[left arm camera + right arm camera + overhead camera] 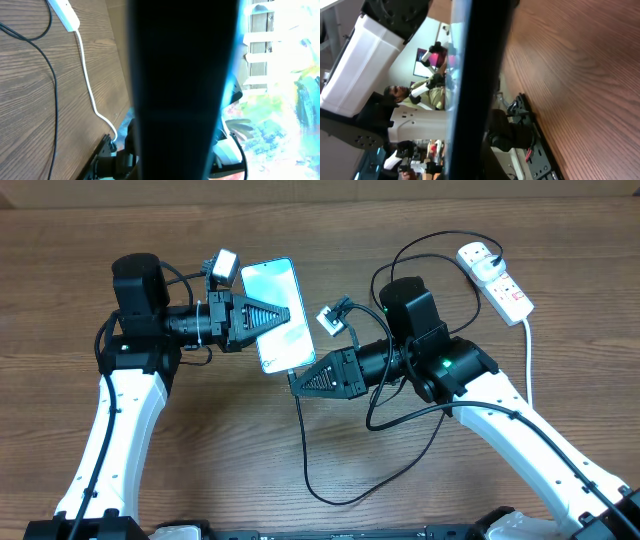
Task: Plug charger to phone and switch on socket
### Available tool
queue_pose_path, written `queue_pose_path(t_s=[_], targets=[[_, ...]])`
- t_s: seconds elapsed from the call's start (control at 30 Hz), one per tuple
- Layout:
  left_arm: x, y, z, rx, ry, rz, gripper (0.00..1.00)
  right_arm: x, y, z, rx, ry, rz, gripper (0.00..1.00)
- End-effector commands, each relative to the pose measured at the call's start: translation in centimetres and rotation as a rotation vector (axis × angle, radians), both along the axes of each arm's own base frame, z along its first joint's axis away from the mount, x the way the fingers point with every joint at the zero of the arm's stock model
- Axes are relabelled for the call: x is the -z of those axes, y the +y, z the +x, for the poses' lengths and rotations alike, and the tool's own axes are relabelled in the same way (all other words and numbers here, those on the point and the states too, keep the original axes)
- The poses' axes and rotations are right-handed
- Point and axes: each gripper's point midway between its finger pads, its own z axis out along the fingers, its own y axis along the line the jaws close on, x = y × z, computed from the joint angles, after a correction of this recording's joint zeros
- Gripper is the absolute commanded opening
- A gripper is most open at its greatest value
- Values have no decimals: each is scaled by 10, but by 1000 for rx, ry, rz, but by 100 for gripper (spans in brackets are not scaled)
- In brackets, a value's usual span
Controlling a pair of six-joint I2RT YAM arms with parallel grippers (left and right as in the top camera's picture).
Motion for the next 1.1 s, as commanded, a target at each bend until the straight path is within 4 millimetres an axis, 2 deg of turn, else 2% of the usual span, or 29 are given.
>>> queue_pose_path(t_s=[0.0, 0.3, 0.8, 1.07], targets=[[-6, -3, -6, 41, -36, -17, 4, -13, 2, -7, -48, 12, 39, 4], [-2, -3, -1, 42, -33, -17, 4, -14, 1, -9, -61, 37, 42, 4], [-5, -3, -6, 69, -19, -34, 4, -6, 0, 7, 19, 6, 2, 4], [-3, -3, -3, 50, -19, -23, 4, -9, -1, 2, -3, 18, 15, 4]])
